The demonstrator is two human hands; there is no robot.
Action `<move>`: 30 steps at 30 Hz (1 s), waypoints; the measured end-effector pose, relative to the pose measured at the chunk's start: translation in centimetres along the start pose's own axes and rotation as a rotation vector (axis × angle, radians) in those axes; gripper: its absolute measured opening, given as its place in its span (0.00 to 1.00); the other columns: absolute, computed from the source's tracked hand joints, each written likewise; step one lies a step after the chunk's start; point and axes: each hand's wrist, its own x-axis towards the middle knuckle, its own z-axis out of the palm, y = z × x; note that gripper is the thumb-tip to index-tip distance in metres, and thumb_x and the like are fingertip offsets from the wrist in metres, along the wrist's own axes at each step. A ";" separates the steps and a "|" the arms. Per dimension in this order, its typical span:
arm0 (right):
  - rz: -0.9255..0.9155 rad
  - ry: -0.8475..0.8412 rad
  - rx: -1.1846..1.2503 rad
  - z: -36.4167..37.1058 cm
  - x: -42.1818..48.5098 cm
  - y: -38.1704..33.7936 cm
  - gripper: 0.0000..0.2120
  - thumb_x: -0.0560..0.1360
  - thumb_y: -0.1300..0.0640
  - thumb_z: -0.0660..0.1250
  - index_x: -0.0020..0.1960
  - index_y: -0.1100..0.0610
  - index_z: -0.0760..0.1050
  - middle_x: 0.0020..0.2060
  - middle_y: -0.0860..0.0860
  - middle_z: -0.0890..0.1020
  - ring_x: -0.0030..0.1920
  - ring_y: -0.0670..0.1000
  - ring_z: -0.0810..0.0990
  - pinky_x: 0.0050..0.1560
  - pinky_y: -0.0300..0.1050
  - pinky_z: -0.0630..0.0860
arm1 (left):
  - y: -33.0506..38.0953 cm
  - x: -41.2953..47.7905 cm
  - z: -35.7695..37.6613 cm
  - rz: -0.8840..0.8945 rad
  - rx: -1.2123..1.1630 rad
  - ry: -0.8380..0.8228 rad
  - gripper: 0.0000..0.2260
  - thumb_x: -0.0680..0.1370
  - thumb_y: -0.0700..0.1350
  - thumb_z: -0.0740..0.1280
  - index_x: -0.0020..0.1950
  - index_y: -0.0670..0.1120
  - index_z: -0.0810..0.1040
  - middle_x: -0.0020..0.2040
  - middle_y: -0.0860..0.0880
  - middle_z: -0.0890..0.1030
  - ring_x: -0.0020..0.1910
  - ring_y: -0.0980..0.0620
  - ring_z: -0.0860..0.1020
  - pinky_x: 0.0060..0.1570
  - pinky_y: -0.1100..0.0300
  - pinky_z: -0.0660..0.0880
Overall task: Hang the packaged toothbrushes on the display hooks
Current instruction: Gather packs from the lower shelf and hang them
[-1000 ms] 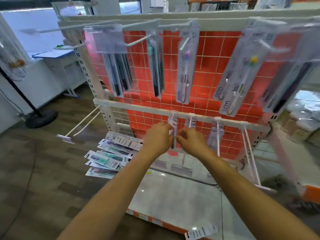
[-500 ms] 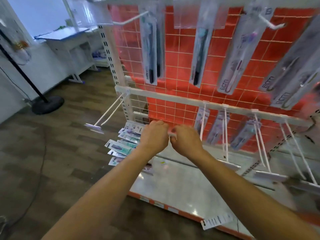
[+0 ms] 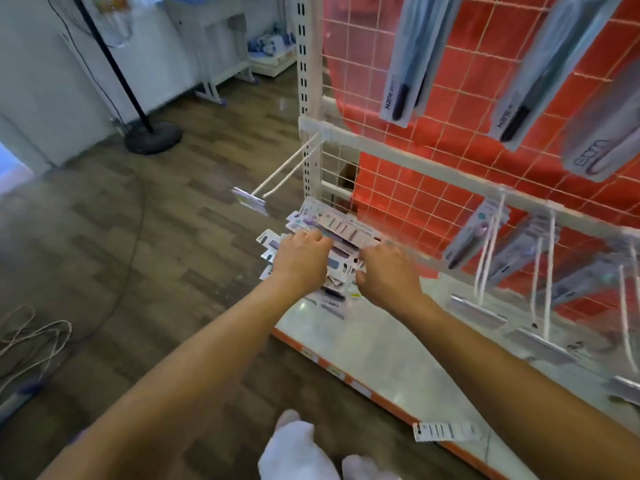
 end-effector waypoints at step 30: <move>0.154 -0.096 0.069 19.6 11.2 -3.2 0.18 0.78 0.50 0.65 0.64 0.56 0.72 0.60 0.53 0.76 0.59 0.54 0.71 0.58 0.47 0.70 | -12.6 6.7 19.8 0.110 0.062 -0.055 0.19 0.78 0.43 0.67 0.69 0.46 0.69 0.70 0.44 0.71 0.66 0.43 0.71 0.59 0.52 0.73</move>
